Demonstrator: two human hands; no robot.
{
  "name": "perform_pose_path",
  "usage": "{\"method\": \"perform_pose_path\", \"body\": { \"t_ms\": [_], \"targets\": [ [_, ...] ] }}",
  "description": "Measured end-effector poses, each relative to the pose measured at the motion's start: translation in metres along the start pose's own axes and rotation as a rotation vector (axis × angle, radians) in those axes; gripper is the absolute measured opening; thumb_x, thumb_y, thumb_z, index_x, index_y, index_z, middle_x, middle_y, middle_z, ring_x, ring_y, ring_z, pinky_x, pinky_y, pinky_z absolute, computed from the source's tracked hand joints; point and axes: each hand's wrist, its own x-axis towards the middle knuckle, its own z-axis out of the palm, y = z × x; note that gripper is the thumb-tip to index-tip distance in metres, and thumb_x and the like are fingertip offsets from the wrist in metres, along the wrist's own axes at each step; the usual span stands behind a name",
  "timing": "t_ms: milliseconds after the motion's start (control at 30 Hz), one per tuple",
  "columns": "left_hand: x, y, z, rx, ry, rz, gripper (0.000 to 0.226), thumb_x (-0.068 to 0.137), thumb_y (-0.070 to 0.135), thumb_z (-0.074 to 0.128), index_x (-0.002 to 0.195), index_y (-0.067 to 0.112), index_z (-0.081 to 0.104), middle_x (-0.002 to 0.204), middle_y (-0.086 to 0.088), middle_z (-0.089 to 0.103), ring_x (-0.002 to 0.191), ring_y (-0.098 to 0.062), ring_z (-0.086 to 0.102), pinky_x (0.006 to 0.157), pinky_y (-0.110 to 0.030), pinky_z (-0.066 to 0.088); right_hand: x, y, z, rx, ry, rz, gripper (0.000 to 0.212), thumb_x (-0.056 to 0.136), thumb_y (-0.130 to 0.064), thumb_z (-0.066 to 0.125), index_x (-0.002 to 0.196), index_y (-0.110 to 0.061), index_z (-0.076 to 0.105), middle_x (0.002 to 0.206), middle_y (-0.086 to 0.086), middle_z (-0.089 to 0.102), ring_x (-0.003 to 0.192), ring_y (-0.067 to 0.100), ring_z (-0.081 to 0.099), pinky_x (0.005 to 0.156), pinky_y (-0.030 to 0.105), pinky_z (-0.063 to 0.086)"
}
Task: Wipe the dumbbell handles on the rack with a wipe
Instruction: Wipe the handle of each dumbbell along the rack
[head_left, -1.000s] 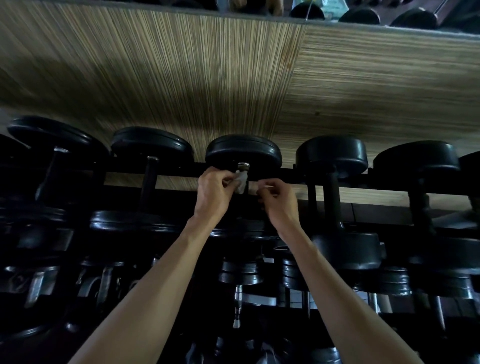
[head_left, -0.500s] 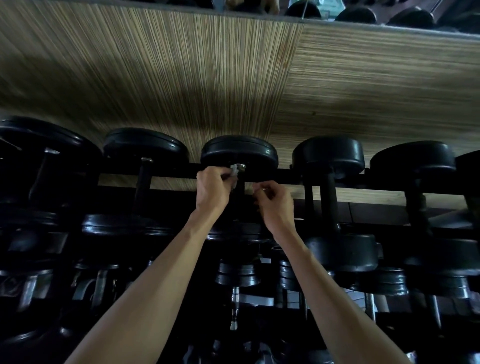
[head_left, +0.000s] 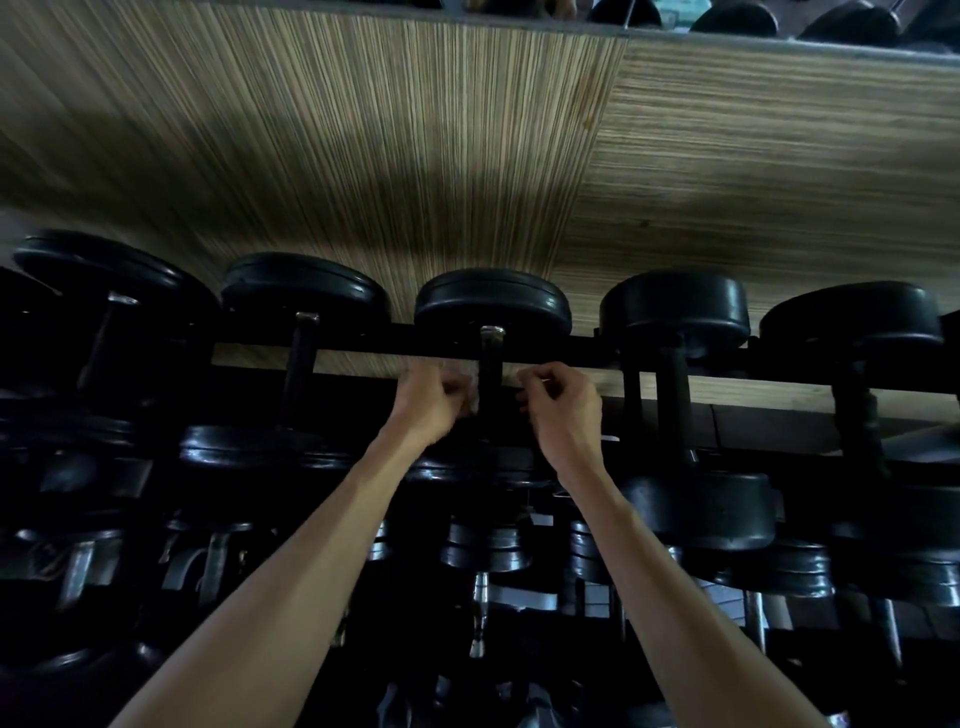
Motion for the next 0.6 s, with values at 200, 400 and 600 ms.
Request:
{"method": "perform_pose_path", "body": {
  "t_ms": [200, 400, 600],
  "targets": [
    [0.034, 0.011, -0.001, -0.237, 0.016, -0.088, 0.012, 0.091, 0.002, 0.063, 0.093, 0.004, 0.075, 0.087, -0.013, 0.071, 0.085, -0.027, 0.068, 0.082, -0.038, 0.061, -0.002, -0.001, 0.000, 0.023, 0.014, 0.010, 0.015, 0.097, -0.016, 0.059, 0.090, -0.018, 0.073, 0.076, 0.002, 0.073, 0.070, 0.022, 0.071, 0.060, 0.030, 0.057],
    [0.002, -0.004, -0.004, -0.230, -0.223, -0.139, 0.015, 0.096, -0.005, 0.054, 0.105, -0.006, 0.066, 0.078, -0.005, 0.063, 0.061, -0.003, 0.063, 0.059, -0.012, 0.055, -0.002, -0.003, -0.001, 0.008, 0.022, 0.002, 0.013, 0.097, -0.019, 0.061, 0.092, -0.018, 0.073, 0.075, 0.001, 0.073, 0.070, 0.021, 0.071, 0.060, 0.035, 0.058],
    [0.019, 0.009, 0.001, -0.274, -0.128, -0.074, 0.020, 0.098, -0.006, 0.049, 0.102, 0.000, 0.068, 0.082, -0.005, 0.065, 0.073, -0.009, 0.062, 0.063, -0.013, 0.055, -0.005, -0.006, -0.003, 0.031, 0.036, -0.002, 0.013, 0.098, -0.017, 0.061, 0.092, -0.014, 0.072, 0.072, 0.005, 0.072, 0.059, 0.014, 0.065, 0.053, 0.029, 0.054]
  ]
}}
